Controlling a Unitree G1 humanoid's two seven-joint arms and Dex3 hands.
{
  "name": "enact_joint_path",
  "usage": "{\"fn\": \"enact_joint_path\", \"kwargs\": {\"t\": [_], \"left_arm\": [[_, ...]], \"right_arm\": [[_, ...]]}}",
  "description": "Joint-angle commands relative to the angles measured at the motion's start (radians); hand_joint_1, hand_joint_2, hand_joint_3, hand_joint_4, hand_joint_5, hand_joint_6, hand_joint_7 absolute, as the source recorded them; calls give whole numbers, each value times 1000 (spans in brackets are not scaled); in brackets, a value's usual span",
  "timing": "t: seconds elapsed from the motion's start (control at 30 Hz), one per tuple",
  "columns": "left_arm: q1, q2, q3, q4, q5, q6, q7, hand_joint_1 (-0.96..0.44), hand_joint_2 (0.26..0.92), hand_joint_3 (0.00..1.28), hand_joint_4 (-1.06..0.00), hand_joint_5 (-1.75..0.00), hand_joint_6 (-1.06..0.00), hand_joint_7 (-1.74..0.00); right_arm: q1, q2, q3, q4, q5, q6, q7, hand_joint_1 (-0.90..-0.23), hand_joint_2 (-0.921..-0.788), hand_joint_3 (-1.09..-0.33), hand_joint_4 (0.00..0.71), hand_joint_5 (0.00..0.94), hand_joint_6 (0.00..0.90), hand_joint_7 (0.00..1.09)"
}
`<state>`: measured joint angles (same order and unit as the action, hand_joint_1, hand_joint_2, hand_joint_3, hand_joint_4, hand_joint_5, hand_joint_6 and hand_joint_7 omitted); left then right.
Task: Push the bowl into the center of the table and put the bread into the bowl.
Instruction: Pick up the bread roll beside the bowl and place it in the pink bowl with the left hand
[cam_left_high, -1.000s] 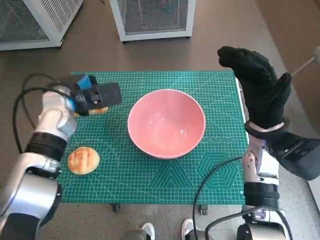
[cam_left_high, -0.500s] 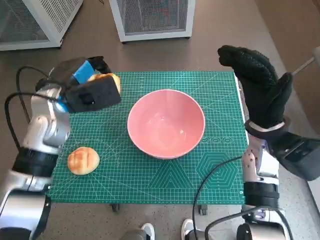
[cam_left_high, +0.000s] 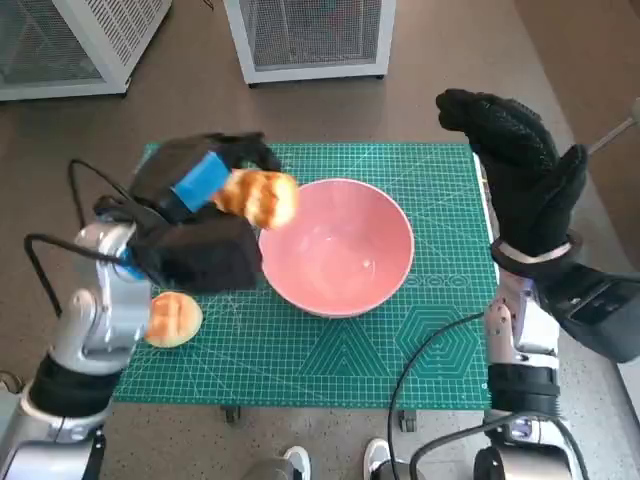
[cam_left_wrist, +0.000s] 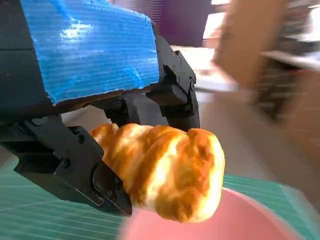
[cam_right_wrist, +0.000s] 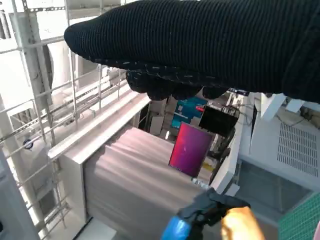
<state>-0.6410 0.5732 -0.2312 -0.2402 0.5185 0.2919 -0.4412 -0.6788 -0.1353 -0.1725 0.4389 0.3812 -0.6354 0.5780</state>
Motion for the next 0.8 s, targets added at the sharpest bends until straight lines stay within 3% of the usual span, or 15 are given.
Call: {"fn": "enact_joint_path", "kwargs": {"t": [0.03,0.47,0.57,0.67,0.7,0.77,0.8], "left_arm": [[-28,-32,-40,-22,-8,-41,-35,3,874,29,-854,-1048,-760,-965],[-42,-77,-92,43,70,-93,-28,2,888,27,-836,-1037,-714,-1042],[-33,-92,-83,34,48,-68,-56,2,909,48,-787,-1115,-630,-1098],[-28,-98,-75,25,22,-45,-91,245,917,96,-679,-1224,-537,-742],[-27,-98,-73,18,7,-26,-118,213,892,87,-610,-1089,-492,-646],[-26,-94,-68,8,-15,-3,-159,126,825,48,-449,-513,-379,-311],[-25,-91,-66,4,-20,1,-170,89,801,33,-357,-328,-334,-205]], "right_arm": [[37,-9,-2,3,10,20,14,-652,-921,-772,198,0,89,299],[37,-18,-6,8,12,20,21,-656,-921,-767,201,1,95,292],[37,-23,-8,8,13,20,23,-656,-921,-766,202,1,97,290],[37,-23,-8,6,13,21,23,-655,-921,-764,203,2,99,288],[37,-23,-8,6,14,22,23,-655,-921,-763,203,2,100,287],[36,-24,-9,6,14,23,23,-655,-921,-763,203,2,101,285],[36,-23,-9,5,13,23,22,-655,-921,-763,204,2,102,284]]}}
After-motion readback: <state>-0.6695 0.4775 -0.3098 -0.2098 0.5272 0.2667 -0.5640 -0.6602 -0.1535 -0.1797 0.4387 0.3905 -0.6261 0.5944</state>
